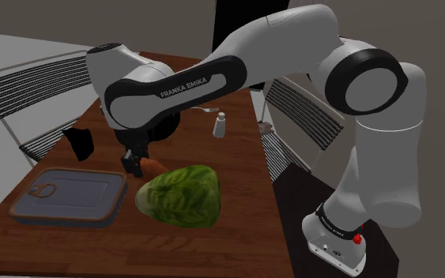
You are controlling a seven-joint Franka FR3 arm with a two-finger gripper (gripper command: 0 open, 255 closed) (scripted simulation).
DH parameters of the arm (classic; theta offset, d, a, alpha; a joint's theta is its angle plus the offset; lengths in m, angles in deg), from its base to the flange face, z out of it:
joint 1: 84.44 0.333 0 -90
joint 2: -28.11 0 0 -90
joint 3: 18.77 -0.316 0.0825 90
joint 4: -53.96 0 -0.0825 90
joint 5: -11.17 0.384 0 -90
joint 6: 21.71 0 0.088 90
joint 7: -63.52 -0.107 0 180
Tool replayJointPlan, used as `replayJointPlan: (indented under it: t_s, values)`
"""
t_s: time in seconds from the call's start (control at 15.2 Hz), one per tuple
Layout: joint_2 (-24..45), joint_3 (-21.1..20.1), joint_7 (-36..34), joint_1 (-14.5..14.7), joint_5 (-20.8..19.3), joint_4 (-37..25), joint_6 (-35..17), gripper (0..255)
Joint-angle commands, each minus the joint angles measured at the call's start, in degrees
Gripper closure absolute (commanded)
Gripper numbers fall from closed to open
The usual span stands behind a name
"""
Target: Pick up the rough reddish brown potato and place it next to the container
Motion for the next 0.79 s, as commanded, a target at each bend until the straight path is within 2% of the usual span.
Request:
replayJointPlan:
  t_s: [0.0,0.33,0.4,0.73]
  values:
    - [0.3,0.0,0.0,0.0,0.0,0.4,0.1,255]
    - [0.3,0.0,0.0,0.0,0.0,0.4,0.1,255]
    - [0.6,0.0,-0.1,0.1,-0.1,0.2,0.0,0]
    - [0.3,0.0,0.0,0.0,0.0,0.4,0.1,0]
